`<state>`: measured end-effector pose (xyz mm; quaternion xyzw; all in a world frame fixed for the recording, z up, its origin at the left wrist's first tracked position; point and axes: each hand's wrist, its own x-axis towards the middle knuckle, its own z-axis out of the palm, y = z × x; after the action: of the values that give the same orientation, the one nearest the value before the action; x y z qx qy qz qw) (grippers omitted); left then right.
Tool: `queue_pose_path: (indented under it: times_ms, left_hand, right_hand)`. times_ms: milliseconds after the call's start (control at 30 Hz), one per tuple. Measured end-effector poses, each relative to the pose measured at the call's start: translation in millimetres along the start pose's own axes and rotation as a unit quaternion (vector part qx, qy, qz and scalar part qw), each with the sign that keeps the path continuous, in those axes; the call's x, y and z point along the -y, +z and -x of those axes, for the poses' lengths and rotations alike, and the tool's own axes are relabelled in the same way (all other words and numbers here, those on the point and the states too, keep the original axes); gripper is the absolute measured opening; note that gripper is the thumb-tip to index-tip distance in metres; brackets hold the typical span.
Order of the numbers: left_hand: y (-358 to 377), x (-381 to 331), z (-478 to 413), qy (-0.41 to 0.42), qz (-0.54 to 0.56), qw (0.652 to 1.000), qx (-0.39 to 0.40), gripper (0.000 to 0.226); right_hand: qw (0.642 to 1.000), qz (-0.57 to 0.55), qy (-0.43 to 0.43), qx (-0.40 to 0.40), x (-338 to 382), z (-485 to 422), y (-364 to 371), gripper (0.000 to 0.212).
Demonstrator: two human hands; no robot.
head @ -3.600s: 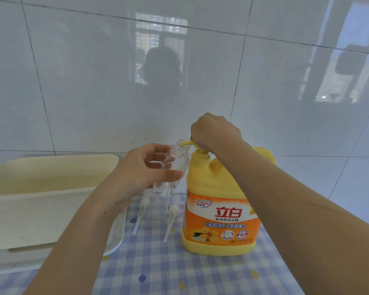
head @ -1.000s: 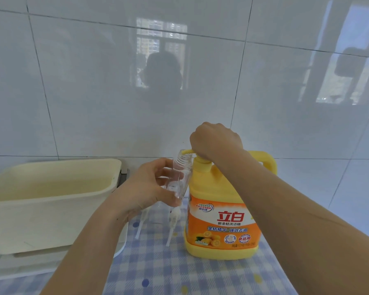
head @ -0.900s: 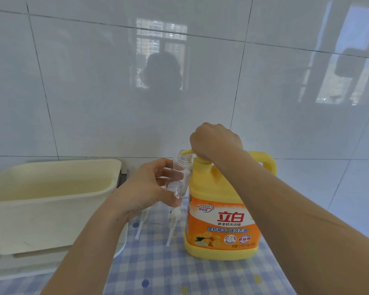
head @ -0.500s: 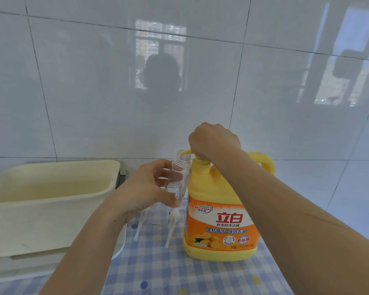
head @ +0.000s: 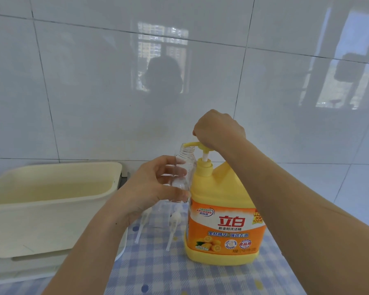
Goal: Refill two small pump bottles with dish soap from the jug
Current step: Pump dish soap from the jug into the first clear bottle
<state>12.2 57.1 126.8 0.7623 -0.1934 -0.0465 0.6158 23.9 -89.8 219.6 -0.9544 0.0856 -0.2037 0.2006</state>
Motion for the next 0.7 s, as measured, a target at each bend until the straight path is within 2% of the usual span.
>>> queue_pose_path:
  times_ms: [200, 533, 700]
  left_hand:
    - [3, -2, 0, 0.004, 0.01, 1.0, -0.019, 0.052]
    - [2, -5, 2, 0.008, 0.016, 1.0, -0.021, 0.052]
    - [0, -2, 1, 0.004, 0.002, 1.0, -0.019, 0.055]
  right_hand:
    - [1.0, -0.019, -0.003, 0.001, 2, -4, -2, 0.047]
    - [0.999, 0.038, -0.005, 0.034, -3, -5, 10, 0.058]
    - [0.999, 0.035, -0.005, 0.038, -4, -2, 11, 0.055]
